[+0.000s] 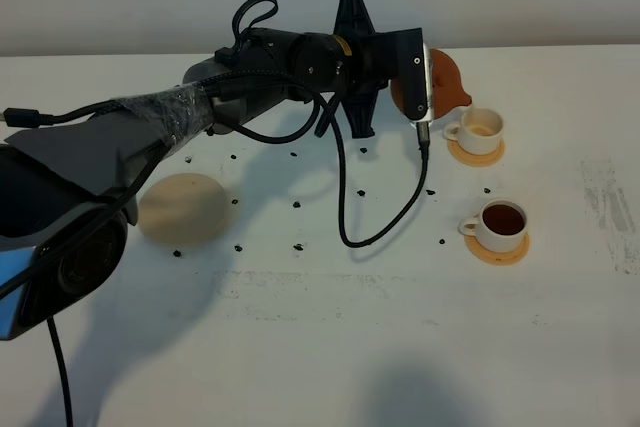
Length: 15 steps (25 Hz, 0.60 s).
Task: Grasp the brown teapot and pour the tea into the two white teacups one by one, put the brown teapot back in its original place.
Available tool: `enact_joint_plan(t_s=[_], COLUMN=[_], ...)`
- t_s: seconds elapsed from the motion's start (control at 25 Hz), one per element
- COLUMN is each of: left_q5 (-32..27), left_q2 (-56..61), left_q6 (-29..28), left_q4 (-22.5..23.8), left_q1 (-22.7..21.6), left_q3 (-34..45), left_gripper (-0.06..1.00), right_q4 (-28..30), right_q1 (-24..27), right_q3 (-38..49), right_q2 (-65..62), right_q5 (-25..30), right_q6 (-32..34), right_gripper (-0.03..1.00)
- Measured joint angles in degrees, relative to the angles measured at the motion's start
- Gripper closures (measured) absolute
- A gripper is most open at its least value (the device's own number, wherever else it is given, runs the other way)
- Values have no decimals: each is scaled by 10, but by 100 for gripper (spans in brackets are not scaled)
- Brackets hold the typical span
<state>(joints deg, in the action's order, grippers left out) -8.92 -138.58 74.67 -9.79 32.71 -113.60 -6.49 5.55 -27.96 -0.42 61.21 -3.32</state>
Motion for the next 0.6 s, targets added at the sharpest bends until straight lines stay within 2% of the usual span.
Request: enact_joint_plan(t_s=[0.6], left_q5=[21], left_q2=[0], left_q6=[3], left_q4=[39], left_q1=[7], left_q3=[0], left_gripper=[86], right_q4=[0], right_q1=[0], right_q3=[0], right_q2=[0], right_q5=[0], right_q6=[0], right_gripper=[74])
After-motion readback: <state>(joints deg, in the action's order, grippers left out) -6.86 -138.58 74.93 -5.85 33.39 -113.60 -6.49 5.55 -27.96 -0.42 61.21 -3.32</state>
